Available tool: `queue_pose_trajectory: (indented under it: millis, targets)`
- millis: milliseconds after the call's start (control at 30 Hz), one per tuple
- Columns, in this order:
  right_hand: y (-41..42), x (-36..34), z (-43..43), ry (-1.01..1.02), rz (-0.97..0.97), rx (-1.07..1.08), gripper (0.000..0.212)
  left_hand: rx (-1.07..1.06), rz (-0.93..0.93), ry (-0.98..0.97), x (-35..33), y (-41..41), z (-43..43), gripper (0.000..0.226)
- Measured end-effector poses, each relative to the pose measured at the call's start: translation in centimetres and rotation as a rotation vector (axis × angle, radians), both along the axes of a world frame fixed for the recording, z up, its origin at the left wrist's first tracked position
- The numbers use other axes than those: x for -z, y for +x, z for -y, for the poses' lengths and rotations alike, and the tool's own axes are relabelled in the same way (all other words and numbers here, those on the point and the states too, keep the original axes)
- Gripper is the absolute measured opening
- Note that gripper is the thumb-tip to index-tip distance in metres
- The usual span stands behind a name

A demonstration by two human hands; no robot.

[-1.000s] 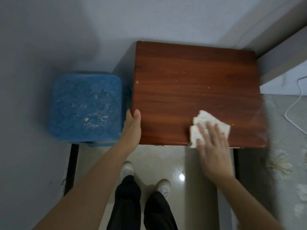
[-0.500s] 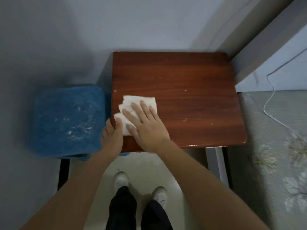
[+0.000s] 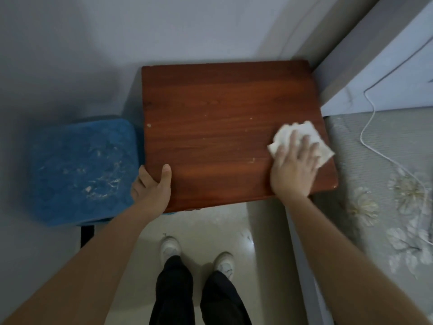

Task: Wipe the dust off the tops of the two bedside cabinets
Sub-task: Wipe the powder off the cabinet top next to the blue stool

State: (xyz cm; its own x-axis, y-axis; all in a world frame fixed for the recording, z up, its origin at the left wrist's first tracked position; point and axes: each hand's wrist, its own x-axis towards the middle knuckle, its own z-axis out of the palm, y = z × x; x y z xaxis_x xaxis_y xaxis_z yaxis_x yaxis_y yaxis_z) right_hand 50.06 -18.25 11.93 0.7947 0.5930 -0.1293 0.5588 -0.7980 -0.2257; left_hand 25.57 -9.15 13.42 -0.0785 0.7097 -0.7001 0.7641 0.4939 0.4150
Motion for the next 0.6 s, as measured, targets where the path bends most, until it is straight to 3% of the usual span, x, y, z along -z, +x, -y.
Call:
queue_pose_trajectory:
  millis: [67,167,233,267,300,433,600]
  targets:
    - [-6.1,0.1,0.5,0.003,0.025,-0.3,0.052,0.031,-0.02,-0.014,-0.1,0.0,0.0,0.077]
    - [-12.1,-0.1,1.3,-0.034,-0.118,-0.88,0.051,0.04,-0.076,-0.023,0.0,0.0,-0.1,0.079]
    - [-9.9,-0.3,1.9,-0.043,-0.115,-1.091,0.049,0.049,-0.109,-0.03,0.1,0.3,-0.1,0.08]
    - [-7.7,0.1,2.4,-0.057,-0.069,-1.097,0.049,0.053,-0.119,-0.03,0.1,0.4,-0.1,0.081]
    - [-5.2,0.4,2.8,-0.061,-0.036,-1.004,0.049,0.058,-0.123,-0.026,0.2,0.4,-0.1,0.082]
    - [5.0,0.2,4.2,-0.012,-0.013,-0.217,0.051,0.055,-0.092,-0.019,0.1,0.2,-0.1,0.086]
    - [5.3,0.6,5.8,0.174,-0.146,0.213,0.051,0.075,-0.135,-0.064,0.2,0.3,-0.5,0.091]
